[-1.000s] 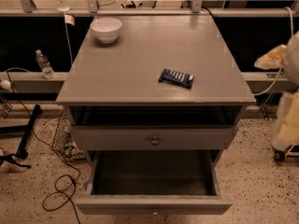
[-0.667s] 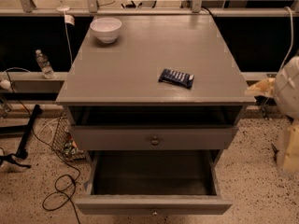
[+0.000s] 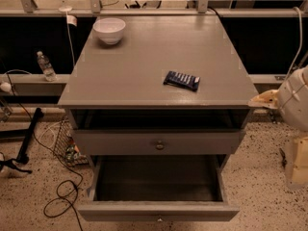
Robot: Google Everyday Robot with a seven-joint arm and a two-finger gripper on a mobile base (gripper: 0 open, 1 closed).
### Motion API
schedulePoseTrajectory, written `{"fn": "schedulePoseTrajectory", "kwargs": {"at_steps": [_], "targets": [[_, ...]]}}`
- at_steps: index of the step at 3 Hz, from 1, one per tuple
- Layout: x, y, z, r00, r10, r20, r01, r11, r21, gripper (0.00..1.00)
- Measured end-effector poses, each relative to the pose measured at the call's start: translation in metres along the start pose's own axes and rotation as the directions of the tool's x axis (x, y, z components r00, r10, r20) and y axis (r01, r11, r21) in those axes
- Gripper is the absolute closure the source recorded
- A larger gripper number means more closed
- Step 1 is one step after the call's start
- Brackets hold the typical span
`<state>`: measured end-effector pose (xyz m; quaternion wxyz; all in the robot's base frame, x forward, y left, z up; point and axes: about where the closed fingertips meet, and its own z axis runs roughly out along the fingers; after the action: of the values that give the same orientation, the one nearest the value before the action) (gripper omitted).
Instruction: Close middle drawer
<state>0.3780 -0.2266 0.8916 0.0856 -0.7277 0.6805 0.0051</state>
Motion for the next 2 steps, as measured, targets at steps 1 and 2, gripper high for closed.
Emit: {"fn": "schedulePoseTrajectory", "kwargs": {"at_steps": [1, 2], "targets": [[-0.001, -0.004, -0.002, 1.000, -0.023, 0.015, 0.023, 0.9997, 0.007, 0.00], [-0.001, -0.006, 0.029, 0.991, -0.134, -0.021, 0.134, 0.9904, -0.034, 0.00]]}}
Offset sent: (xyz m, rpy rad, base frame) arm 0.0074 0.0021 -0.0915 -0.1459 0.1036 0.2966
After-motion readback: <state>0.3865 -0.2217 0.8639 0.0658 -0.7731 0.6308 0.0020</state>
